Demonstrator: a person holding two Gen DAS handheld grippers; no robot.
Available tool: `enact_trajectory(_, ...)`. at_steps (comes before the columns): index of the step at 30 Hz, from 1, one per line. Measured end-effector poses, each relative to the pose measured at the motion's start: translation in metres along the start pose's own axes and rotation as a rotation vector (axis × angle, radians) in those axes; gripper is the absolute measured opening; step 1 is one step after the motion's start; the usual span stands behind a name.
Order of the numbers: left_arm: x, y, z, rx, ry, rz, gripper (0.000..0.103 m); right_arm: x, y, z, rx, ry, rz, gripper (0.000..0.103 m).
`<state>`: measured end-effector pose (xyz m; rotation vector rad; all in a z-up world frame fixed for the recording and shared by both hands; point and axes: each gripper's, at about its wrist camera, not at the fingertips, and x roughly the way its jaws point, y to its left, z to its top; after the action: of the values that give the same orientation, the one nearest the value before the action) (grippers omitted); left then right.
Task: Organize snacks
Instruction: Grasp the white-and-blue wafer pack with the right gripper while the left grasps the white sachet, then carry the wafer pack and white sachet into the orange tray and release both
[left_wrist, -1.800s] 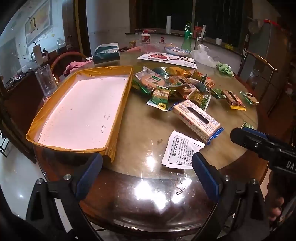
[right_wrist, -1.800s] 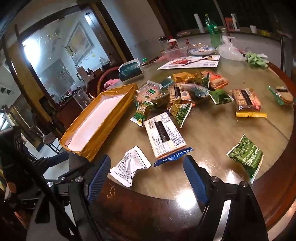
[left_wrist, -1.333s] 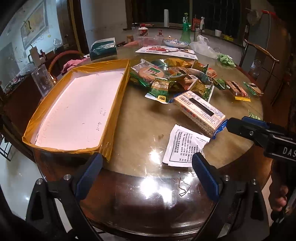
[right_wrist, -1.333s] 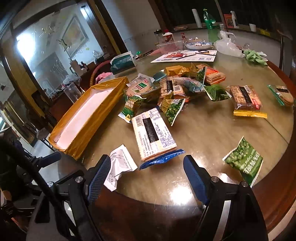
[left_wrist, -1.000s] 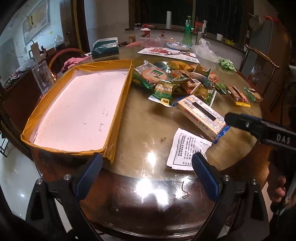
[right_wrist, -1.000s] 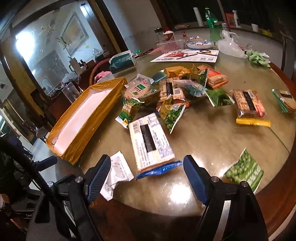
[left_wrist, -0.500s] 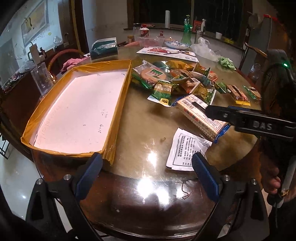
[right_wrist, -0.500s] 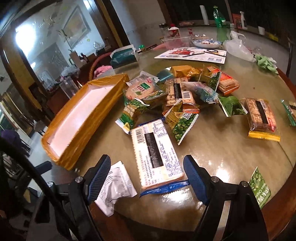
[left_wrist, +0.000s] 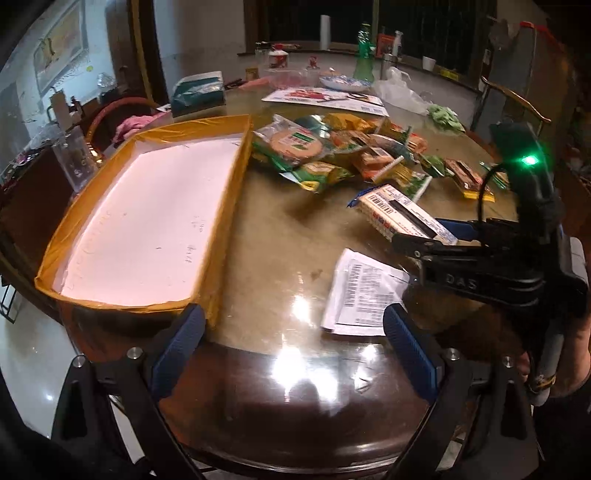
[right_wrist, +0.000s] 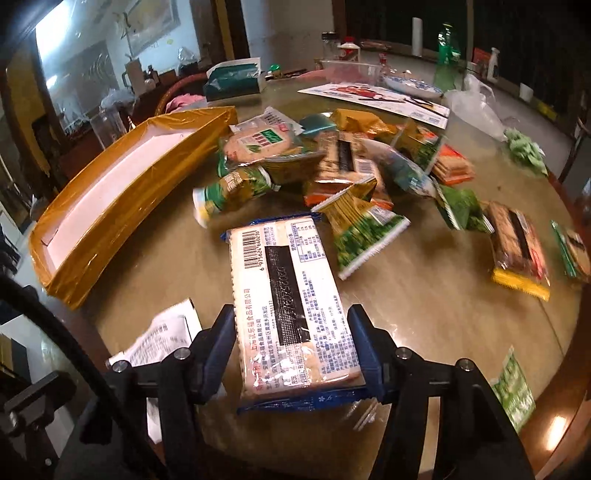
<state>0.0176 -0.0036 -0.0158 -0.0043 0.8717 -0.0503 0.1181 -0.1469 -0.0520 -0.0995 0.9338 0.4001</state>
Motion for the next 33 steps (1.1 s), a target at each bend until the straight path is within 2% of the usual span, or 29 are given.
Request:
enact_trajectory(3,0.005,-0.014,0.003,0.053,0.021,-0.064,0.097,-0.012,-0.017,-0.011,0.037,-0.015,0.038,0.06)
enact_trajectory(5,0.013,-0.024,0.004,0.089,0.089,-0.112,0.097,-0.017,-0.028,-0.017,0.065,-0.026,0.061,0.059)
enact_trajectory(9,0.034,-0.045,0.011,0.188,0.077,-0.127,0.097,-0.032,-0.054,-0.031,0.154,-0.048,0.101,0.059)
enact_trajectory(10,0.042,-0.045,0.011,0.184,0.135,-0.137,0.097,-0.034,-0.055,-0.033,0.161,-0.054,0.099,0.058)
enact_trajectory(12,0.054,-0.046,0.011,0.173,0.151,-0.145,0.097,-0.038,-0.057,-0.038,0.171,-0.065,0.096,0.058)
enact_trajectory(14,0.065,-0.044,0.011,0.177,0.178,-0.116,0.095,-0.039,-0.054,-0.04,0.171,-0.069,0.09,0.058)
enact_trajectory(15,0.064,-0.044,0.011,0.185,0.154,-0.086,0.093,-0.039,-0.052,-0.04,0.164,-0.069,0.081,0.058)
enact_trajectory(17,0.061,-0.041,0.01,0.174,0.144,-0.096,0.085,-0.038,-0.045,-0.04,0.137,-0.072,0.045,0.058)
enact_trajectory(19,0.057,-0.036,0.009,0.167,0.128,-0.086,0.072,-0.036,-0.042,-0.04,0.118,-0.076,0.021,0.058)
enact_trajectory(20,0.057,-0.034,0.009,0.162,0.122,-0.077,0.069,-0.035,-0.039,-0.039,0.109,-0.075,0.022,0.058)
enact_trajectory(21,0.054,-0.031,0.008,0.151,0.115,-0.068,0.061,-0.034,-0.039,-0.039,0.106,-0.075,0.023,0.058)
enact_trajectory(23,0.058,-0.027,0.009,0.143,0.109,-0.047,0.058,-0.033,-0.037,-0.038,0.099,-0.077,0.023,0.059)
enact_trajectory(24,0.058,-0.025,0.009,0.14,0.103,-0.041,0.052,-0.031,-0.034,-0.038,0.092,-0.082,0.015,0.059)
enact_trajectory(30,0.057,-0.018,0.009,0.101,0.098,-0.046,0.046,-0.029,-0.022,-0.038,0.073,-0.08,-0.067,0.055)
enact_trajectory(33,0.051,-0.01,0.012,0.03,0.108,-0.118,0.046,-0.028,-0.019,-0.037,0.079,-0.068,-0.065,0.054)
